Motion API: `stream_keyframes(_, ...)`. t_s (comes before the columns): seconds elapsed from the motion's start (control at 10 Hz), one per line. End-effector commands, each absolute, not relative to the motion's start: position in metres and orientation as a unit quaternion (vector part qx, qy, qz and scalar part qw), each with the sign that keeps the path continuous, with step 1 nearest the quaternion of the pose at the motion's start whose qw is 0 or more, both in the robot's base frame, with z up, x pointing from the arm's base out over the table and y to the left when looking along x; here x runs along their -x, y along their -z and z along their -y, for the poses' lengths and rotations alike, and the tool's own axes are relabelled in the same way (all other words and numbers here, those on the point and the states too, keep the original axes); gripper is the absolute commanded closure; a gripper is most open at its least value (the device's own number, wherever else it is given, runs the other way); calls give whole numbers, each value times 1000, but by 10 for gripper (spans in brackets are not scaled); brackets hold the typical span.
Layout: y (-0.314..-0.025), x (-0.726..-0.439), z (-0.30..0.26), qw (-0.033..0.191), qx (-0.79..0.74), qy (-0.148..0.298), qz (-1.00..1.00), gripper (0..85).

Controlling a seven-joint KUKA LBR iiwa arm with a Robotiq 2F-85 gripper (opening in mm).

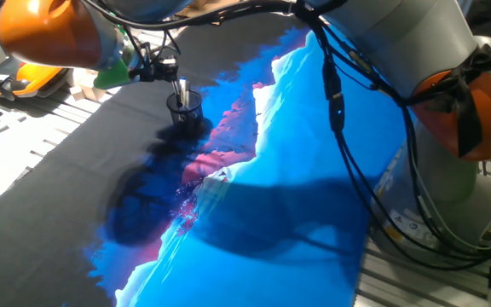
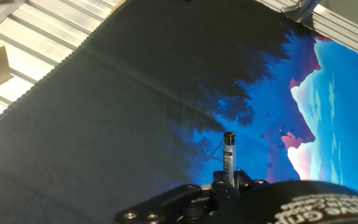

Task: Put the pen into the pen holder

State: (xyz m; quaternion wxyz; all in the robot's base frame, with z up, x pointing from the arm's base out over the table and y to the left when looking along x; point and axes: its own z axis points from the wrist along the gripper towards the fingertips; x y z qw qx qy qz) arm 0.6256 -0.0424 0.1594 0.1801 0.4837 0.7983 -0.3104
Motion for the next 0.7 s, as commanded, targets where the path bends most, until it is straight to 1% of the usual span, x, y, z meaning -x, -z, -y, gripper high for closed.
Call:
stream_keyframes(0.0,-159,-626,42,180,-484,311,-798,510)
stream_keyframes(0.3,-160,-625,42,180,-485,312,-797,510)
stream_keyframes(0.6,-164,-621,42,185,-471,292,-811,510)
